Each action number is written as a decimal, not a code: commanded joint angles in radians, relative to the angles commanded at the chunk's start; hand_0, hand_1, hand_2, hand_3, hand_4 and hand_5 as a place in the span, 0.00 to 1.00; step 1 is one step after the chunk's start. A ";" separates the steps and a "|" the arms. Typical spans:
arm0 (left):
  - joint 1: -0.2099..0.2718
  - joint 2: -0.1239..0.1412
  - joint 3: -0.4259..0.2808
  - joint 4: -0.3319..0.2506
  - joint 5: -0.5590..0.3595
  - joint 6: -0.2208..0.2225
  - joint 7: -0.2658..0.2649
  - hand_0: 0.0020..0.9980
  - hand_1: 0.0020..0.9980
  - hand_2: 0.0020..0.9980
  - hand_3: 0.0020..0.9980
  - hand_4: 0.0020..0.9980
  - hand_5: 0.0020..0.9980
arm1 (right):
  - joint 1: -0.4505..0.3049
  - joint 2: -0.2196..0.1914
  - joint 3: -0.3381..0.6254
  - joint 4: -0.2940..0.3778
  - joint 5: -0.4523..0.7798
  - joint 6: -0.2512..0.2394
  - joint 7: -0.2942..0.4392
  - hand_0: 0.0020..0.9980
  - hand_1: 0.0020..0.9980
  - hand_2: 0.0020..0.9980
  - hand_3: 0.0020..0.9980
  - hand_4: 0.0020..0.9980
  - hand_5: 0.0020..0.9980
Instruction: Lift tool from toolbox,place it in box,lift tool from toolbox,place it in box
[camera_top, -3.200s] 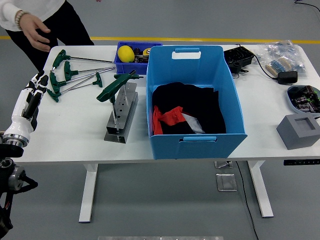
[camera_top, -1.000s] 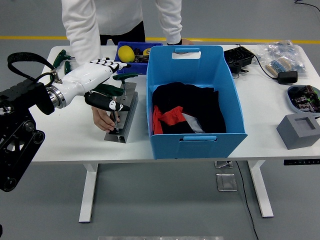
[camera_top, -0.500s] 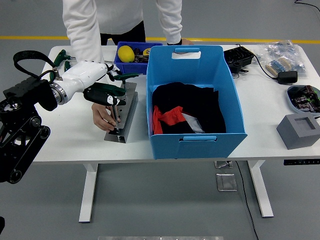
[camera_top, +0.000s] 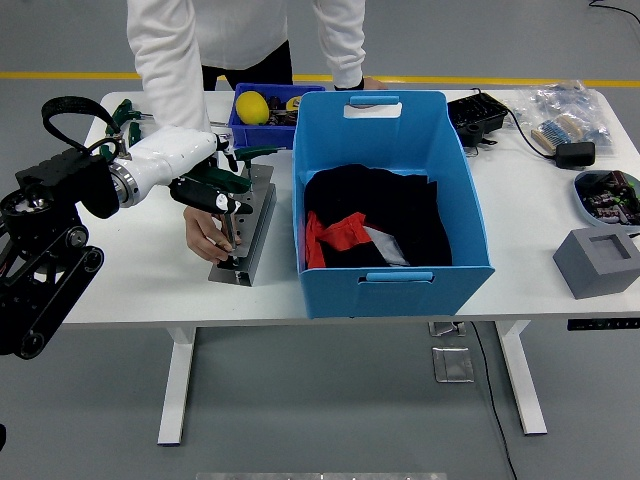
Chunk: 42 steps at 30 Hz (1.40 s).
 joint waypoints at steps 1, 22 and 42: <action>-0.003 0.002 0.003 0.001 0.000 -0.002 0.003 0.54 0.51 0.41 0.59 1.00 0.72 | 0.000 0.000 0.000 0.000 0.000 0.000 0.000 0.67 0.67 0.72 0.60 0.87 0.69; -0.030 0.015 0.032 0.046 0.000 0.000 0.010 0.35 0.27 0.23 0.37 1.00 0.77 | 0.003 -0.004 0.002 0.000 -0.002 -0.005 0.003 0.67 0.66 0.72 0.59 0.87 0.69; -0.029 0.010 0.057 0.066 0.000 -0.023 0.022 0.21 0.05 0.08 0.19 1.00 0.78 | -0.003 -0.007 0.008 0.000 -0.012 -0.010 0.003 0.67 0.66 0.71 0.59 0.87 0.69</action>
